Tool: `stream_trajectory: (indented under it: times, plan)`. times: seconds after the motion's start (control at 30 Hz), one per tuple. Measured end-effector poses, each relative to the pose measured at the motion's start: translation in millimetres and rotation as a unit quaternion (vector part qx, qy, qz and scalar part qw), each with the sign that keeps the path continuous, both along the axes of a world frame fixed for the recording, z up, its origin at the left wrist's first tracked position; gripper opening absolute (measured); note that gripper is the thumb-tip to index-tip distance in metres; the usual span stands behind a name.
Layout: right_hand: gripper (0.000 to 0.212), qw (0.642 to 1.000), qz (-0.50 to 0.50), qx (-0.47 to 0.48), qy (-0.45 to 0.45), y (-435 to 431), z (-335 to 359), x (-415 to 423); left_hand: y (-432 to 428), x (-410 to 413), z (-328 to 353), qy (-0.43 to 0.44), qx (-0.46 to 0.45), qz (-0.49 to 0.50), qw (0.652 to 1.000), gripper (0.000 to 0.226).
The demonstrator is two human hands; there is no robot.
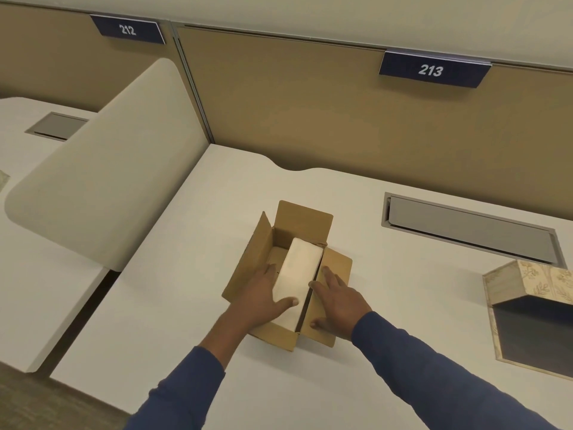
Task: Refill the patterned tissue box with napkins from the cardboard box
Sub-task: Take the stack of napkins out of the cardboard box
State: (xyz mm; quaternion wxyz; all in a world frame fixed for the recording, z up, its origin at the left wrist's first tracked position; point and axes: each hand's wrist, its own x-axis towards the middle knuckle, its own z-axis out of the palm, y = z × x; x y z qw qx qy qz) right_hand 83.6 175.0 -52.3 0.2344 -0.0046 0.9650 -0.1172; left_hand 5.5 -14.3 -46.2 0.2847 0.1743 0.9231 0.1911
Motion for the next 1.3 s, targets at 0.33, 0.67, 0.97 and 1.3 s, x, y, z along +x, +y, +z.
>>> stream_trajectory:
  times: [0.33, 0.67, 0.97, 1.3]
  plan:
    - [0.090, 1.000, -0.007, 0.002, -0.010, -2.5, -7.6, 2.0, 45.0, -11.2, -68.6, -0.146, -0.049, 0.204, 0.967, 0.078]
    - [0.086, 1.000, -0.013, 0.001, 0.011, -5.8, -10.2, 2.4, 41.2, -21.6, -83.1, -0.209, -0.030, 0.265, 0.941, 0.086]
    - [0.097, 1.000, -0.023, -0.013, 0.005, -4.3, -9.9, 2.8, 41.5, -19.5, -87.9, -0.204, 0.009, 0.276, 0.939, 0.105]
    - [0.125, 0.997, -0.057, -0.043, 0.008, -3.9, -8.2, 1.2, 20.0, -26.4, -46.8, -0.347, 0.174, 0.251, 0.887, 0.079]
